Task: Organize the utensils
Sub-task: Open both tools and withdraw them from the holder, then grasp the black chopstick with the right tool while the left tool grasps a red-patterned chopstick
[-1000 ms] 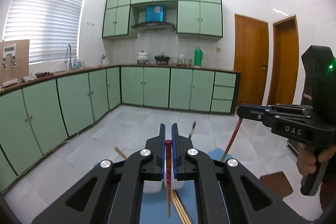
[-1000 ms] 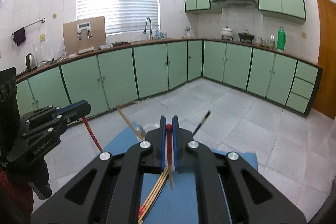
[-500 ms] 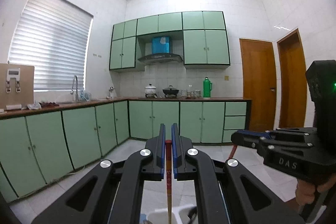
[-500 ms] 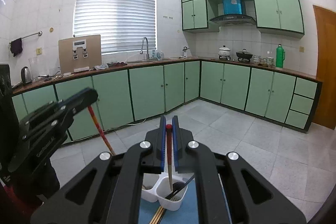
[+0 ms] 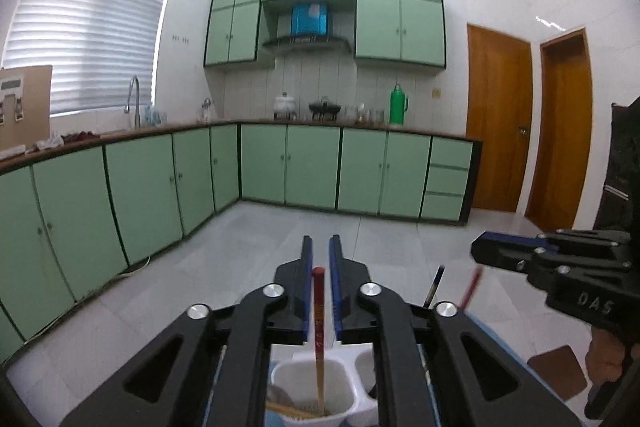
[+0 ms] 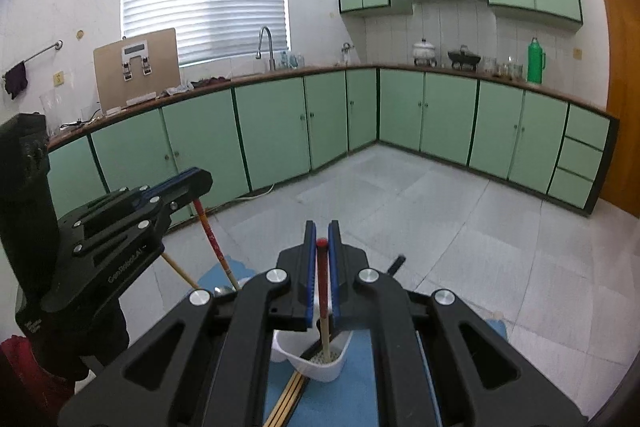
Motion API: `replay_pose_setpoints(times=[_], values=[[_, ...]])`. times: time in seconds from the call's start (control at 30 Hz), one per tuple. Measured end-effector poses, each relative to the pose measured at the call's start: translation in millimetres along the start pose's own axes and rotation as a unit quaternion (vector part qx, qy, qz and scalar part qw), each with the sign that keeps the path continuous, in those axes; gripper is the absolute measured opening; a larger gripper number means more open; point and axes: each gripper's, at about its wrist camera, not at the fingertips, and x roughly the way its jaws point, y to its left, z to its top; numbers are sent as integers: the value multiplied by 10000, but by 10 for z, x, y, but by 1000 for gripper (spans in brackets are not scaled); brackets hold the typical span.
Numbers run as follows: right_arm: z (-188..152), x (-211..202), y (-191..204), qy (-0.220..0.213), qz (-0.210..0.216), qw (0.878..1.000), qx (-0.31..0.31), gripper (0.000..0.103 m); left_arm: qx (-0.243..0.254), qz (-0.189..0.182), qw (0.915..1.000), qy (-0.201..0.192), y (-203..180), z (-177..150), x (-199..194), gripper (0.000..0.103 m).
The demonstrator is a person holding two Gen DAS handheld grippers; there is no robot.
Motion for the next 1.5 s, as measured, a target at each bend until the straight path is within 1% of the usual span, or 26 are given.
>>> replay_pose_setpoints(times=[0.03, 0.07, 0.1, 0.13, 0.17, 0.2, 0.23, 0.3, 0.33, 0.4, 0.43, 0.5, 0.6, 0.67, 0.77, 0.83, 0.97, 1.0, 1.07, 1.2, 1.37, 1.5], values=[[-22, 0, -11, 33, 0, 10000, 36, 11, 13, 13, 10000, 26, 11, -20, 0, 15], [-27, -11, -4, 33, -18, 10000, 55, 14, 29, 25, 10000, 60, 13, -41, -19, 20], [-38, -38, -12, 17, -52, 9999, 86, 23, 32, 30, 10000, 86, 12, -57, -58, 24], [-48, -86, -20, -35, -64, 9999, 119, 27, 29, 30, 10000, 85, 14, -73, -93, 28], [-44, -127, -21, -90, -76, 9998, 136, 35, 27, 48, 10000, 74, 12, -87, -163, 36], [-54, -181, -26, -149, -119, 9997, 151, 42, 23, 66, 9999, 74, 12, -94, -203, 41], [-77, -252, -26, -213, -184, 9995, 169, 45, 4, 85, 9999, 79, 11, -109, -252, 43], [-125, -352, -59, -298, -266, 9990, 203, 57, -51, 86, 9999, 98, 18, -156, -398, 46], [-165, -404, -69, -337, -302, 9987, 219, 61, -64, 92, 9999, 113, 20, -186, -464, 47], [-297, -529, -76, -387, -400, 9981, 268, 77, -62, 137, 9998, 146, 4, -284, -618, 54], [-348, -565, -85, -406, -429, 9978, 291, 79, -52, 165, 9997, 157, -6, -338, -689, 56], [-520, -672, -70, -438, -523, 9971, 333, 90, -44, 190, 9996, 221, -24, -476, -823, 63], [-788, -753, -44, -312, -611, 9968, 417, 96, -140, 161, 9988, 446, -43, -733, -981, 68], [-981, -764, -17, -128, -608, 9968, 493, 96, -206, 176, 9974, 673, -44, -941, -1054, 71], [-1331, -782, 14, 173, -660, 9960, 585, 96, -225, 306, 9950, 924, -37, -1212, -1118, 76], [-1552, -754, 62, 379, -720, 9947, 624, 96, -331, 285, 9917, 1206, -22, -1410, -1111, 77], [-1937, -685, 146, 814, -683, 9906, 861, 96, -456, 300, 9824, 1788, -40, -1820, -1066, 80], [-2001, -669, 166, 891, -684, 9897, 883, 96, -491, 273, 9788, 1969, -50, -1948, -1052, 80], [-2174, -640, 221, 1030, -781, 9873, 922, 96, -482, 273, 9742, 2188, -67, -2151, -1061, 80], [-2460, -597, 276, 1328, -743, 9830, 1030, 96, -492, 281, 9632, 2626, -91, -2480, -1050, 80], [-2729, -547, 447, 1631, -660, 9796, 971, 96, -518, 362, 9547, 2908, -62, -2716, -1068, 80], [-2816, -505, 582, 1733, -618, 9797, 796, 96, -533, 427, 9540, 2920, -24, -2668, -1085, 80]])
